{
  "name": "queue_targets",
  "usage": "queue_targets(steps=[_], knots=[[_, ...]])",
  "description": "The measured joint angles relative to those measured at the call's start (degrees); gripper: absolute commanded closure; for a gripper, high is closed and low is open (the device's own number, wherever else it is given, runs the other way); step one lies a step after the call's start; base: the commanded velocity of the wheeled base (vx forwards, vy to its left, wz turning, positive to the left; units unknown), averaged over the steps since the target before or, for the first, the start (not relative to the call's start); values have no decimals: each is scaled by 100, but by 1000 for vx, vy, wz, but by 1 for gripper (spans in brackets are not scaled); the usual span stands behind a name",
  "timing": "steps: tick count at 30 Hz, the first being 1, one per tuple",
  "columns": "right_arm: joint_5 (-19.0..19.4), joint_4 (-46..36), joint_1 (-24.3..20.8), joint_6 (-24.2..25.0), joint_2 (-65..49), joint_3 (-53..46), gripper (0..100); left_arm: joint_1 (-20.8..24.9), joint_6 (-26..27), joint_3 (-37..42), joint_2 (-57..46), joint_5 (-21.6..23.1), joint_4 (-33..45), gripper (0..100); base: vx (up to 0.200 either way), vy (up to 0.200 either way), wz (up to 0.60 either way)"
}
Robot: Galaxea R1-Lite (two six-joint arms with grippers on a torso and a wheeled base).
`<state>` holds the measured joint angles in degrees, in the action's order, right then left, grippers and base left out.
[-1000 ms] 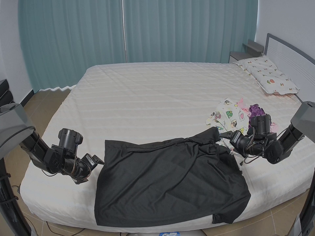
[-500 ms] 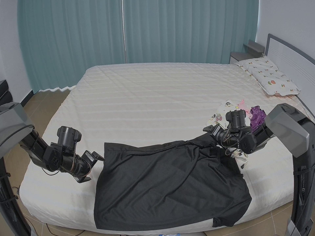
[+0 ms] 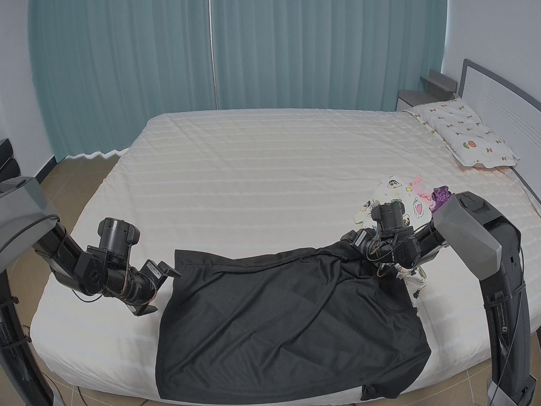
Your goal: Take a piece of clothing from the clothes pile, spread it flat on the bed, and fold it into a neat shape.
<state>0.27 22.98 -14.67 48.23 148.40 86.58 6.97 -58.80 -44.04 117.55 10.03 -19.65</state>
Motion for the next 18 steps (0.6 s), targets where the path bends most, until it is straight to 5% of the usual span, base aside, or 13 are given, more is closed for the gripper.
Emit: queue_targets(steps=[1,18], knots=[[0,-13,-5,2,28,66,100,0,1,-5,4,0,-2,0,0,0,0],[-73,-207,-27,148,318,1141,100,-4,-7,-16,50,0,0,0,0,0,0]])
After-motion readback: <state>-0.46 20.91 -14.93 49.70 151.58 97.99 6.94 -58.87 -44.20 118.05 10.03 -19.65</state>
